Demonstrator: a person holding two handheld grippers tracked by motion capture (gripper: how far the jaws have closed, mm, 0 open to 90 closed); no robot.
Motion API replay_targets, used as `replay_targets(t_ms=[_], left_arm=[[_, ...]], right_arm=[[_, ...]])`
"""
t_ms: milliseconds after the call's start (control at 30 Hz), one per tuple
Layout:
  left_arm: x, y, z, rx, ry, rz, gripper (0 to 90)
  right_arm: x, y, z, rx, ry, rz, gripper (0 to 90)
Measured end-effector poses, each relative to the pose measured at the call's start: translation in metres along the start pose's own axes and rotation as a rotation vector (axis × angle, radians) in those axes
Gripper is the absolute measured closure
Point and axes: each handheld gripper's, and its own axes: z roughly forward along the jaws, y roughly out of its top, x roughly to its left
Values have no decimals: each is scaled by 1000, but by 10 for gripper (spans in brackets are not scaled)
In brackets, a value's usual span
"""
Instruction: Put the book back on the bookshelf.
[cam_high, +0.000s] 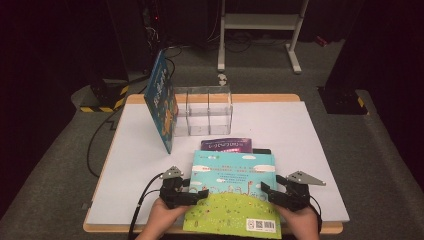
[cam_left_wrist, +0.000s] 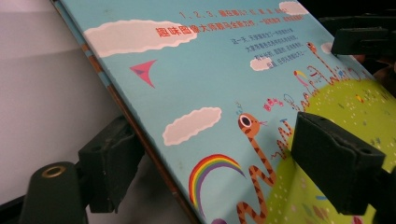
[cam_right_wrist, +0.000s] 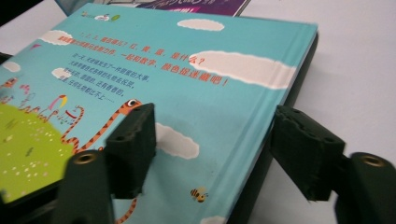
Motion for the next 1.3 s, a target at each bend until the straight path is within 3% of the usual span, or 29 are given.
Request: replay_targets(t_ms=[100,233,367,467,533,633,833,1300], left_arm=[[1,1,0,3,-2,2,198],[2,0,1,0,-6,2,197],[-2,2,4,3,-6,14,198],[-5,4,4,-1,10,36,200],[-9,7,1,-36,22,59,230],[-14,18,-4,-67,-6,62,310],[-24,38,-14,-127,32,107,413],[-34,65,-39,-238,39,110,448]], right_arm=[[-5,0,-2,4,28,37,328],[-10,-3,5,47,96,110,219],[-11,-3,6,57,106,118,207],[-13,-2,2,53,106,120,257],[-12,2,-5,19,94,104,305],[-6,10,-15,-32,87,79,335],[-6,27,-28,-113,64,76,422],[10,76,-59,-295,67,10,511]])
